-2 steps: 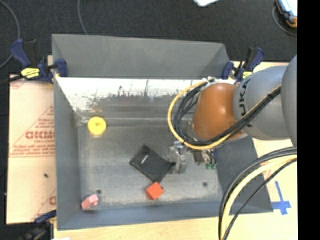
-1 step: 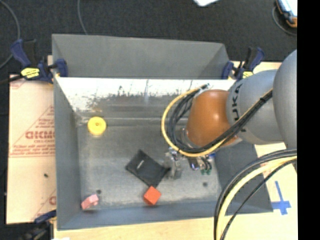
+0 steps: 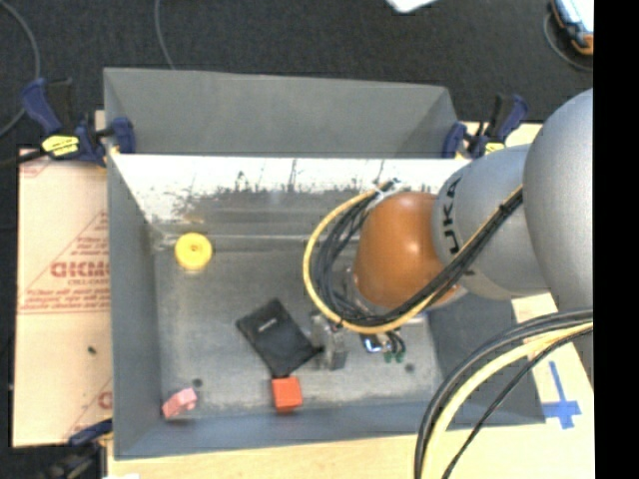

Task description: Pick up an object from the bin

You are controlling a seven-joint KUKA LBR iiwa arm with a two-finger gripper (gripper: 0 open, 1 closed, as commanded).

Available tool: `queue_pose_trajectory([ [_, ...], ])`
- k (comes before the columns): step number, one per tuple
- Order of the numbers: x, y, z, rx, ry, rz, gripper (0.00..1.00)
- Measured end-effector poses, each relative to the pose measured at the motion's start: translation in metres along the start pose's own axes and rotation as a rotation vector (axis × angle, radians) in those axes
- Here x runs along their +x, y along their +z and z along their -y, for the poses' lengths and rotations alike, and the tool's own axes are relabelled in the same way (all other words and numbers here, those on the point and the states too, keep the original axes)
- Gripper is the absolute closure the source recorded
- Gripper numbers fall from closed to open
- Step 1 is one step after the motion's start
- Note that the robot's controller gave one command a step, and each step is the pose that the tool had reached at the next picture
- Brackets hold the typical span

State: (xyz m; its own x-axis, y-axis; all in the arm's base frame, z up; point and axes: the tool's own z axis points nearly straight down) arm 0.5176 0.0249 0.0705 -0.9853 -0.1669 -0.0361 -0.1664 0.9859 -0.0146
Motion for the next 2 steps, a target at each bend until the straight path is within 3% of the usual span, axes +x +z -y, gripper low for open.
queue_pose_trajectory([
  [1, -0.0002, -0.0003, -0.0289, 0.0, 0.027, -0.004, 1.0],
  [2, -0.0002, -0.0003, -0.0281, 0.0, 0.028, -0.004, 1.0],
])
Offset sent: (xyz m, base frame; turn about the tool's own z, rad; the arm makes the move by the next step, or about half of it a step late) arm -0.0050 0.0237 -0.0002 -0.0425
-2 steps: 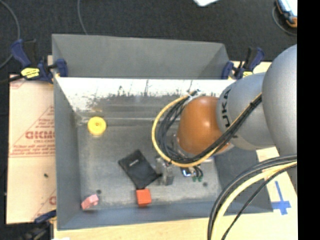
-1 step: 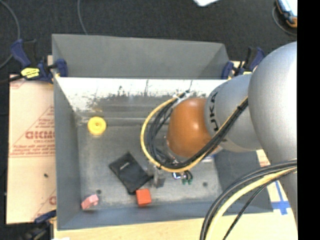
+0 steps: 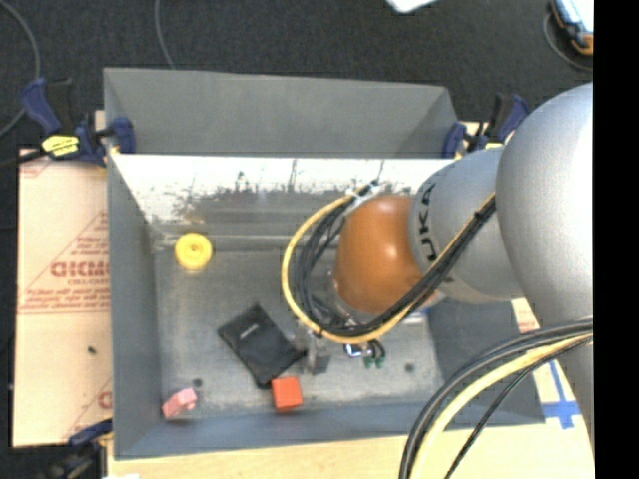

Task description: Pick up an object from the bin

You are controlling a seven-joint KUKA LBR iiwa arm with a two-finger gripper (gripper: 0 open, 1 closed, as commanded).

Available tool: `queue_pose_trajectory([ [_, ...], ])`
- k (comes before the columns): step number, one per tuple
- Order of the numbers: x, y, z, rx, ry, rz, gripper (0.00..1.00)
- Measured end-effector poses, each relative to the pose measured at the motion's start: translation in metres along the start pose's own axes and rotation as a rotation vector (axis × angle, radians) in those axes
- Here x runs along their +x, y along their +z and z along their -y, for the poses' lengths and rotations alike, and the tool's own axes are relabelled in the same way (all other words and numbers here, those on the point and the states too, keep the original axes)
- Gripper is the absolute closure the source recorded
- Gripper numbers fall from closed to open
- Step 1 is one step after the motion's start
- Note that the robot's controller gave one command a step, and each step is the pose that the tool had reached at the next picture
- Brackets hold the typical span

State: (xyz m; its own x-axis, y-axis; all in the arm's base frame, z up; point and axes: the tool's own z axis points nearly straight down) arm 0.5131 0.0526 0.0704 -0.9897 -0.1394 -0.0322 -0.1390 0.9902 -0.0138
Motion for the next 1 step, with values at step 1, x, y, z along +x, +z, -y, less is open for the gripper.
queue_pose_trajectory([
  [1, 0.0, -0.0009, 0.0011, 0.0, -0.005, 0.0, 1.0],
])
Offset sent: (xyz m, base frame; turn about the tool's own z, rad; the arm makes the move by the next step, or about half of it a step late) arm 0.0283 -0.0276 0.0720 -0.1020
